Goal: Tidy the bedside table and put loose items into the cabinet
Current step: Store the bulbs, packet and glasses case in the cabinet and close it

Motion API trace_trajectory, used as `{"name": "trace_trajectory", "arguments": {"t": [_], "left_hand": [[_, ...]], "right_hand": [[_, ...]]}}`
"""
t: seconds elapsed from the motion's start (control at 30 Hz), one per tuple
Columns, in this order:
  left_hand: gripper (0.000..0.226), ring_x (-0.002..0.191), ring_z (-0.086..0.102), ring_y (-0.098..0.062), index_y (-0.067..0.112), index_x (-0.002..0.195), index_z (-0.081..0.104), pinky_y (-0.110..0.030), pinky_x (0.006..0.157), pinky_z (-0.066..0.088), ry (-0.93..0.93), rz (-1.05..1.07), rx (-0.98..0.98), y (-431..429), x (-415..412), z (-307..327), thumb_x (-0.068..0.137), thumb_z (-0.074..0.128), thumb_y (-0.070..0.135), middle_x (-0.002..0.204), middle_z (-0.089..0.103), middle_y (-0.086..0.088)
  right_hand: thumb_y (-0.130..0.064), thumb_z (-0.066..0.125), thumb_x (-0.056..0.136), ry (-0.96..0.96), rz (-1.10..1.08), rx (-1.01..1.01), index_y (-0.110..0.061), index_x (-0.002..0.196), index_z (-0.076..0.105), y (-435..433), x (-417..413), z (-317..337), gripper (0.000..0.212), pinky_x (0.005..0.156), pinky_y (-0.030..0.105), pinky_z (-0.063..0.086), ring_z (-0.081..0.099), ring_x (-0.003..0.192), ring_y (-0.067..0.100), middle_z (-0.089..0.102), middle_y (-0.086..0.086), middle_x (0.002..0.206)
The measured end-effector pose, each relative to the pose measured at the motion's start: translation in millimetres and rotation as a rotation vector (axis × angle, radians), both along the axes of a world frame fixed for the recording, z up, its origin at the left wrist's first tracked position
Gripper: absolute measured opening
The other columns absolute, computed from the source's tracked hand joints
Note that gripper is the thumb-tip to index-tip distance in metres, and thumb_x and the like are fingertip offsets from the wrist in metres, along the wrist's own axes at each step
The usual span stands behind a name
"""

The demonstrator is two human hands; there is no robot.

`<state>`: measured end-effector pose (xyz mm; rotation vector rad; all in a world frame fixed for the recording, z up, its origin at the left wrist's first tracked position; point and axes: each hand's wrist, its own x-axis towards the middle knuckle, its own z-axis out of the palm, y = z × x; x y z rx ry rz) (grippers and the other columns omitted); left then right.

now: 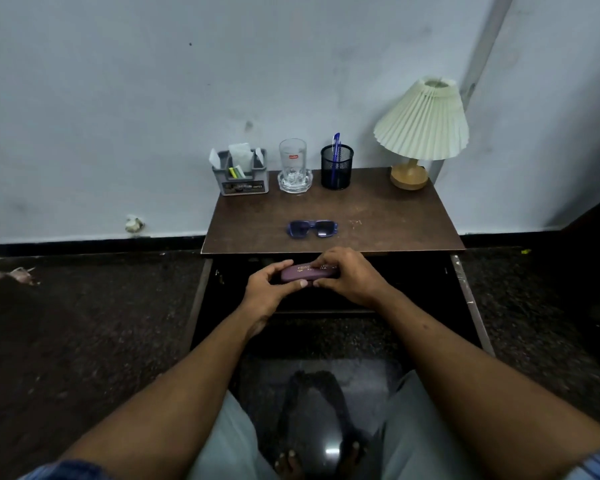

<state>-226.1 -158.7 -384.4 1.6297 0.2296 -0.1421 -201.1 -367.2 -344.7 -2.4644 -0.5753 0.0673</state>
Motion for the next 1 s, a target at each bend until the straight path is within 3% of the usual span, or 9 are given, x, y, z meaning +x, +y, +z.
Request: {"name": "trace_trajectory", "arguments": {"t": [0.17, 0.27, 0.43, 0.53, 0.63, 0.73, 0.87, 1.0], "left_hand": [[0.061, 0.115, 0.068, -0.017, 0.024, 0.124, 0.071, -0.03, 0.096, 0.057, 0.017, -0.009, -0.073, 13, 6, -4, 0.067, 0.091, 0.011, 0.119, 0.073, -0.003], [0.067, 0.12, 0.064, -0.017, 0.022, 0.131, 0.066, -0.031, 0.097, 0.057, -0.001, -0.037, -0.07, 10, 12, -4, 0.07, 0.088, 0.004, 0.123, 0.069, -0.003], [0.094, 0.097, 0.073, -0.016, 0.029, 0.149, 0.045, -0.029, 0.085, 0.06, -0.006, -0.145, -0.096, 6, 14, -3, 0.071, 0.083, -0.008, 0.119, 0.067, -0.014], [0.1, 0.097, 0.072, -0.021, 0.036, 0.151, 0.041, -0.035, 0.09, 0.06, -0.005, -0.188, -0.135, 4, 13, -4, 0.072, 0.082, -0.01, 0.117, 0.068, -0.018], [0.098, 0.1, 0.07, -0.023, 0.039, 0.149, 0.043, -0.04, 0.094, 0.058, 0.023, -0.172, -0.198, 4, 12, -6, 0.073, 0.082, -0.009, 0.114, 0.068, -0.023], [0.091, 0.099, 0.07, -0.023, 0.036, 0.146, 0.047, -0.041, 0.096, 0.057, 0.058, -0.13, -0.291, 8, 16, -8, 0.076, 0.078, -0.011, 0.112, 0.067, -0.02], [0.08, 0.099, 0.073, -0.022, 0.036, 0.136, 0.056, -0.036, 0.086, 0.061, 0.087, -0.109, -0.407, 8, 21, -9, 0.077, 0.076, -0.013, 0.119, 0.064, -0.02], [0.083, 0.1, 0.074, -0.02, 0.039, 0.139, 0.055, -0.035, 0.084, 0.061, 0.084, -0.14, -0.373, 11, 19, -9, 0.075, 0.079, -0.01, 0.116, 0.068, -0.014]], "right_hand": [[-0.027, 0.084, 0.08, 0.049, 0.007, 0.087, -0.022, 0.115, 0.075, 5, 6, -3, 0.036, 0.091, 0.031, 0.055, 0.066, 0.101, 0.01, 0.07, -0.003, 0.109], [-0.028, 0.081, 0.083, 0.045, -0.015, 0.085, -0.023, 0.11, 0.077, 3, 18, -1, 0.027, 0.087, 0.028, 0.056, 0.066, 0.096, 0.007, 0.071, -0.006, 0.103], [-0.022, 0.074, 0.09, 0.0, -0.204, 0.169, -0.021, 0.093, 0.077, 4, 40, 0, 0.004, 0.077, 0.025, 0.054, 0.068, 0.078, 0.004, 0.075, -0.009, 0.086], [-0.023, 0.076, 0.088, 0.037, -0.221, 0.161, -0.017, 0.089, 0.077, 8, 49, -4, 0.006, 0.079, 0.031, 0.058, 0.068, 0.076, 0.007, 0.075, -0.007, 0.082], [-0.04, 0.086, 0.076, 0.15, -0.145, 0.261, -0.02, 0.092, 0.076, 10, 46, -7, 0.027, 0.071, 0.02, 0.057, 0.07, 0.076, 0.0, 0.075, -0.009, 0.083], [-0.045, 0.094, 0.062, 0.237, -0.047, 0.274, -0.022, 0.099, 0.076, 6, 42, -8, 0.048, 0.076, 0.015, 0.056, 0.072, 0.085, 0.002, 0.076, -0.009, 0.091], [-0.043, 0.092, 0.067, 0.216, -0.017, 0.175, -0.021, 0.102, 0.079, -1, 40, -7, 0.043, 0.08, 0.022, 0.057, 0.072, 0.088, 0.007, 0.077, -0.009, 0.093], [-0.038, 0.084, 0.079, 0.164, -0.041, 0.187, -0.021, 0.096, 0.08, 0, 42, -1, 0.025, 0.077, 0.021, 0.059, 0.072, 0.081, 0.0, 0.077, -0.01, 0.087]]}}
